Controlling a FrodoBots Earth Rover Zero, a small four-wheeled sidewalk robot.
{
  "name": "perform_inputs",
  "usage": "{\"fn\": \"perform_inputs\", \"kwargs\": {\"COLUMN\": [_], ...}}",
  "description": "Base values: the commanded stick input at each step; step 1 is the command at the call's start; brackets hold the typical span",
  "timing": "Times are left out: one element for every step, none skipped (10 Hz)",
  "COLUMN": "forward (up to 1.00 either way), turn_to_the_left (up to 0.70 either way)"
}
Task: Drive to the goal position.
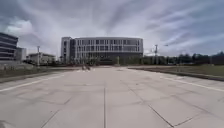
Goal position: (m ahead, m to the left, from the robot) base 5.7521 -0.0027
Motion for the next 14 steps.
{"fn": "perform_inputs", "kwargs": {"forward": [0.50,0.50,0.50,0.50,0.50,0.50,0.50,0.50,0.50,0.50,0.50,0.50,0.50,0.50], "turn_to_the_left": [0.00,0.00,0.00,0.00,0.00,0.00,0.00,0.00,0.00,0.00,0.00,0.00,0.00,0.00]}}
